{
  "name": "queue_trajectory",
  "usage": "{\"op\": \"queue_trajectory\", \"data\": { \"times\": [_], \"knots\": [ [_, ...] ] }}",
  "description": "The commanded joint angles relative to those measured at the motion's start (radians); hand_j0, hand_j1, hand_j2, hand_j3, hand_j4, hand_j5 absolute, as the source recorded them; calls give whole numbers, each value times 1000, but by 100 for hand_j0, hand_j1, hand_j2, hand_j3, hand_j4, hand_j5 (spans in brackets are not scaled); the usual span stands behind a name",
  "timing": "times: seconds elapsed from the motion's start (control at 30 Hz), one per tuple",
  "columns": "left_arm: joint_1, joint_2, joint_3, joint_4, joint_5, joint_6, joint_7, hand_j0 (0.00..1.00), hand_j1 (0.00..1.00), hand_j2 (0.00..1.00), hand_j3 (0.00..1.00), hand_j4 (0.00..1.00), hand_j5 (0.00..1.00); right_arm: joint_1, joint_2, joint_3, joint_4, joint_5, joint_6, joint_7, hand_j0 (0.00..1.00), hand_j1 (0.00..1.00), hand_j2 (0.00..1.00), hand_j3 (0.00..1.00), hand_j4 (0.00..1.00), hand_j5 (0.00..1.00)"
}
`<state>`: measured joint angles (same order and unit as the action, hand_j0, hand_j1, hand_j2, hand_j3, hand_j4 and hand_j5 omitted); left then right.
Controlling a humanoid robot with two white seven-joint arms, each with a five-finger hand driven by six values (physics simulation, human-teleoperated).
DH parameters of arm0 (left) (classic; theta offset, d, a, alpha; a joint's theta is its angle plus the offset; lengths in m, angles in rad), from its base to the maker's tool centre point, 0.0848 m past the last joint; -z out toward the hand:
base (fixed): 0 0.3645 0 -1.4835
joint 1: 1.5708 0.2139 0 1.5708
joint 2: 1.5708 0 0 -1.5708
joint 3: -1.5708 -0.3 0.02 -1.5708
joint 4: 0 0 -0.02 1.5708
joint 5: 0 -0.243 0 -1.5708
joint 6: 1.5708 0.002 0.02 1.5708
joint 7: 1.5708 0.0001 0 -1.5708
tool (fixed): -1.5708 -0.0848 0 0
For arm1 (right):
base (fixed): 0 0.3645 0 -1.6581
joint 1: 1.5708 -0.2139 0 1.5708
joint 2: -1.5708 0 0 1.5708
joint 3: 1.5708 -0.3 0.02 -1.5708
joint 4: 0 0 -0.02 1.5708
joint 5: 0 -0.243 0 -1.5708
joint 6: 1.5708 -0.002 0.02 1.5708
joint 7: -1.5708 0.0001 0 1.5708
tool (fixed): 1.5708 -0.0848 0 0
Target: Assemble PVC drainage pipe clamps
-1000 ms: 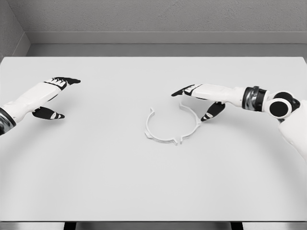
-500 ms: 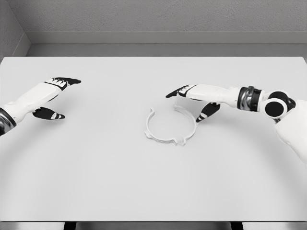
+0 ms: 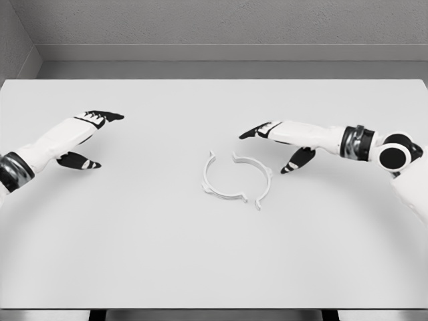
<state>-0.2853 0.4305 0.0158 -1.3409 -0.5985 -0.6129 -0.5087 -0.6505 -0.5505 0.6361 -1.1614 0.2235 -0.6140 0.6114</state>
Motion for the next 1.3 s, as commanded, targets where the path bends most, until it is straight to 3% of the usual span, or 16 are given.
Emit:
{"op": "queue_trajectory", "data": {
  "times": [0.0,0.1,0.2,0.3,0.4,0.53,0.6,0.77,0.8,0.9,0.97,1.03,1.13,1.27],
  "knots": [
    [0,-42,-46,-3,-12,2,-1,100,100,100,100,100,100,3,-40,-1,-86,-9,3,-1,100,100,100,100,100,100],
    [-46,-104,-100,-12,-41,2,-5,100,100,100,100,100,100,26,-49,1,-106,-9,3,-1,100,100,100,100,100,100],
    [-54,-159,-125,-14,-81,2,-5,100,100,100,100,100,100,40,-48,28,-170,-6,3,-1,100,100,100,100,100,100],
    [-58,-177,-168,-12,-86,2,-5,100,100,100,100,100,100,43,-49,28,-169,-4,3,-1,100,100,100,100,100,100],
    [-58,-216,-175,-12,-102,2,-5,100,100,100,100,100,100,63,-118,-21,-169,-16,3,-1,100,100,100,100,100,100],
    [-58,-245,-189,-11,-132,2,-5,100,100,100,100,100,100,91,-232,-167,-156,-76,3,-1,100,100,100,100,100,100],
    [-58,-262,-203,-9,-136,2,-5,100,100,100,100,100,100,89,-250,-202,-164,-81,3,-1,100,100,100,100,100,100],
    [-60,-277,-244,-12,-136,2,-5,100,100,100,100,100,100,78,-298,-202,-175,-115,3,-1,100,100,100,100,100,100],
    [-58,-282,-244,-15,-133,2,-5,100,100,100,100,100,100,78,-310,-202,-211,-124,3,-1,100,100,100,100,100,100],
    [-48,-274,-237,-87,-121,2,-5,100,100,100,100,100,100,81,-327,-203,-248,-147,3,-1,100,100,100,100,100,100],
    [-46,-271,-231,-109,-118,2,-4,100,100,100,100,100,100,83,-381,-203,-265,-170,3,-1,100,100,100,100,100,100],
    [-46,-269,-231,-115,-103,2,-4,100,100,100,100,100,100,87,-459,-203,-330,-205,3,-1,100,100,100,100,100,100],
    [-48,-268,-231,-110,-107,2,-4,100,100,100,100,100,100,94,-474,-196,-382,-217,3,-1,100,100,100,100,100,100],
    [-45,-268,-229,-100,-115,2,-5,100,100,100,100,100,100,95,-494,-190,-388,-217,3,-1,100,100,100,100,100,100]
  ]
}}
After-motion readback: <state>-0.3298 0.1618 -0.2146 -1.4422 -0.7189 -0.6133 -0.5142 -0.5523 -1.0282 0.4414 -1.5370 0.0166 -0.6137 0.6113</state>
